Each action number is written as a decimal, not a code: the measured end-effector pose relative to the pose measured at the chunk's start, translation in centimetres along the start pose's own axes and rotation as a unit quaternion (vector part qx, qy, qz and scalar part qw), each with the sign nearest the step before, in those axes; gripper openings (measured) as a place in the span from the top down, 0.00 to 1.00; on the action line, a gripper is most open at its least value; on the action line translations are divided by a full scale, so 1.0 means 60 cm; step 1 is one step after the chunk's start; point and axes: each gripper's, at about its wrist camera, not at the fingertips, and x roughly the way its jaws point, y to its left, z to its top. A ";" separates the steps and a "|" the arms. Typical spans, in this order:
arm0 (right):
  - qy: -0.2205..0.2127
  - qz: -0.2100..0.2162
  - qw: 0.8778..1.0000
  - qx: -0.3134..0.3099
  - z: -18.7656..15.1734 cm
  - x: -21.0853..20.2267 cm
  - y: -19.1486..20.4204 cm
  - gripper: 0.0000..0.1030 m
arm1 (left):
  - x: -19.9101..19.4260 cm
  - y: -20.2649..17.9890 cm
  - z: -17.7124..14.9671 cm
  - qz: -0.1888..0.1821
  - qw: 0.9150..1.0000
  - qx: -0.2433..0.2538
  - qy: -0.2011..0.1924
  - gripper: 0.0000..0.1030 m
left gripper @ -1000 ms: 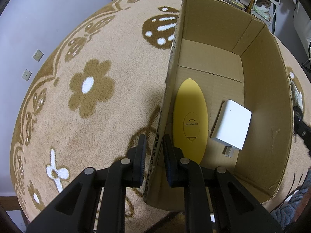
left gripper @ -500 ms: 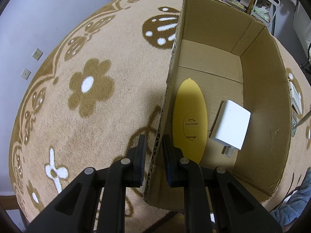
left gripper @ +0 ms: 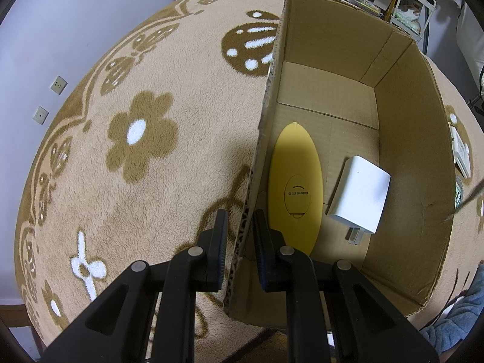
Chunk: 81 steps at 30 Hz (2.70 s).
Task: Organize rigid objects
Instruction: 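Carry the keys into the box and open the right gripper, then move the right gripper to the light-blue power bank and grasp it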
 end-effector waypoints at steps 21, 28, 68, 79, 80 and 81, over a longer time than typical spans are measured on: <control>0.096 -0.026 0.995 -0.012 -0.070 0.103 -0.011 0.81 | 0.000 0.000 0.000 -0.001 1.000 0.000 0.000 0.84; 0.078 -0.045 0.995 -0.031 -0.060 0.078 -0.001 0.78 | -0.001 -0.001 0.000 0.000 1.000 0.000 0.000 0.84; 0.221 -0.177 0.956 0.076 -0.142 0.112 -0.211 0.27 | -0.001 -0.003 -0.001 0.003 1.000 0.003 0.001 0.83; 0.230 -0.188 0.952 0.073 -0.164 0.128 -0.218 0.67 | -0.002 -0.004 -0.001 0.006 1.000 0.003 0.000 0.83; 0.229 -0.190 0.952 0.069 -0.167 0.126 -0.214 0.67 | -0.001 -0.003 0.000 0.005 1.000 0.003 0.001 0.83; 0.230 -0.190 0.952 0.066 -0.164 0.129 -0.209 0.68 | -0.002 -0.003 -0.001 0.004 1.000 0.002 0.001 0.83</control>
